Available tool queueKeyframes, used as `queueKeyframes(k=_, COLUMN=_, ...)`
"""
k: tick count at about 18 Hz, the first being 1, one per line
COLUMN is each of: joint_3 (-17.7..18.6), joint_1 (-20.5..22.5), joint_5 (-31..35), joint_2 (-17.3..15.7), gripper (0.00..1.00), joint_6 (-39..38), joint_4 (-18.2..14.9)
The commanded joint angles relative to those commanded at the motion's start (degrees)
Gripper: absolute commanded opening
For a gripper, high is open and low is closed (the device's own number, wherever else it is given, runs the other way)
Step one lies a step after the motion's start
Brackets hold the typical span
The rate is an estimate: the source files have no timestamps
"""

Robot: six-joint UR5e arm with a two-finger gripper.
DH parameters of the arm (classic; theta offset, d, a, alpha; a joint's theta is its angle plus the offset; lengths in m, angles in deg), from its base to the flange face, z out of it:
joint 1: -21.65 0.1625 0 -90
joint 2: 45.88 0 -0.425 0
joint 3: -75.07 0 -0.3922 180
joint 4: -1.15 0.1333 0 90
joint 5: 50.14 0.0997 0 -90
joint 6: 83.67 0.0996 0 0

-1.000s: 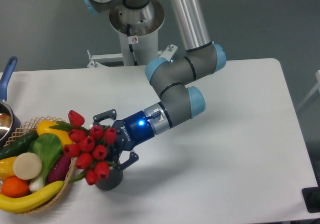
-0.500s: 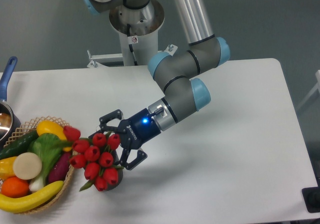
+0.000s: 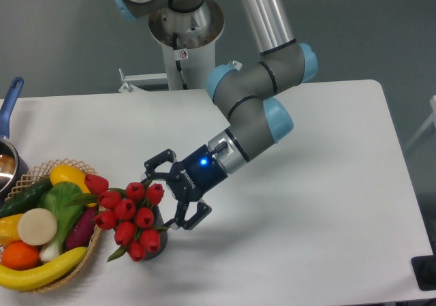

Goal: Insert the flowers into the vase

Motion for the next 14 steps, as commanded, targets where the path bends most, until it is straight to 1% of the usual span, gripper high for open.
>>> queueKeyframes(k=1, joint_3=-0.3, joint_1=0.6, joint_5=2.5, joint_2=-0.6, gripper=1.00, joint_6=0.0, joint_4=0.1)
queueKeyframes(k=2, joint_3=-0.3, joint_1=1.1, joint_5=4.6, joint_2=-1.9, gripper=1.00, joint_6=0.0, joint_4=0.1)
queueKeyframes(k=7, joint_3=0.0, joint_1=3.8, joint_5=12.7, joint_2=-6.0, gripper=1.00, joint_6=0.1, joint_4=0.2)
queueKeyframes(k=10, joint_3=0.0, joint_1=6.9, joint_5=17.5, joint_2=-9.6, gripper=1.00, joint_6=0.1, joint_4=0.0)
queueKeyframes(k=13, joint_3=0.1, joint_1=8.4, joint_5=28.6, joint_2=-11.7, gripper=1.00, joint_6=0.0, joint_4=0.1)
queueKeyframes(k=14, joint_3=0.0, joint_1=8.8, joint_5=31.1, joint_2=-12.0, gripper=1.00, joint_6=0.0, joint_4=0.0)
